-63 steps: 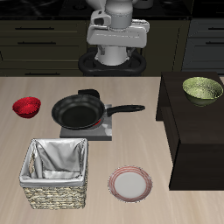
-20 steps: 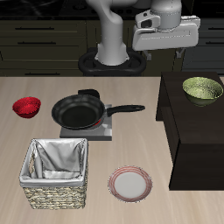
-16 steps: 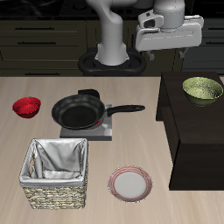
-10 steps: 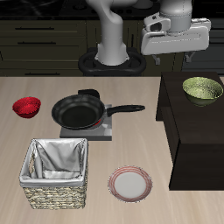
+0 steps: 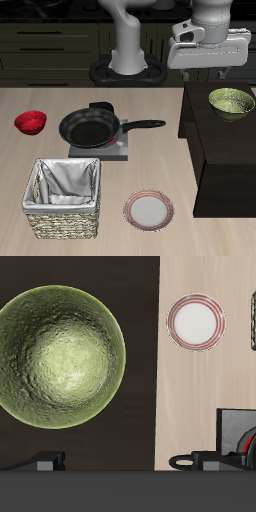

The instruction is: Place the green bowl on the plate

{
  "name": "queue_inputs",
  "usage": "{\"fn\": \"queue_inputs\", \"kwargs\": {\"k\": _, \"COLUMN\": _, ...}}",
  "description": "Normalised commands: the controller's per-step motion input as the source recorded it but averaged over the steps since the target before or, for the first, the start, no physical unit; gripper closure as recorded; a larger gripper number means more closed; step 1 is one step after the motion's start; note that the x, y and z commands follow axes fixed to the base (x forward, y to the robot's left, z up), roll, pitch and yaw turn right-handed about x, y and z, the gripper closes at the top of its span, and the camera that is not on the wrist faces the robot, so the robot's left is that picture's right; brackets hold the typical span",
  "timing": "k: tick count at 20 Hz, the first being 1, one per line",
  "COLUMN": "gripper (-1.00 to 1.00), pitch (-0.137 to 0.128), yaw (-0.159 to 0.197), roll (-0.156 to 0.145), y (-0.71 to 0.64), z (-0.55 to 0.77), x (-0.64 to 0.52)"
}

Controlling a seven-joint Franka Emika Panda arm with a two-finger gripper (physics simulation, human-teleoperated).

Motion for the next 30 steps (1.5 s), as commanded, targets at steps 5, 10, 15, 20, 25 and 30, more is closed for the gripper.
{"fn": "queue_inputs", "kwargs": {"k": 5, "gripper": -1.0, "pitch": -0.014, "yaw": 0.005, "roll": 0.003, "y": 0.13, "z": 0.04, "x": 0.14}}
{"fn": "queue_inputs", "kwargs": {"k": 10, "gripper": -1.0, "pitch": 0.005, "yaw": -0.025, "roll": -0.018, "y": 0.05, "z": 0.04, "x": 0.18}}
{"fn": "queue_inputs", "kwargs": {"k": 15, "gripper": -1.0, "pitch": -0.023, "yaw": -0.003, "roll": -0.024, "y": 0.0, "z": 0.04, "x": 0.24}}
{"fn": "queue_inputs", "kwargs": {"k": 20, "gripper": -1.0, "pitch": 0.004, "yaw": -0.008, "roll": -0.024, "y": -0.03, "z": -0.02, "x": 0.22}}
{"fn": "queue_inputs", "kwargs": {"k": 25, "gripper": -1.0, "pitch": 0.024, "yaw": -0.008, "roll": -0.004, "y": -0.04, "z": -0.14, "x": 0.04}}
{"fn": "queue_inputs", "kwargs": {"k": 30, "gripper": -1.0, "pitch": 0.001, "yaw": 0.023, "roll": 0.004, "y": -0.05, "z": -0.18, "x": 0.01}}
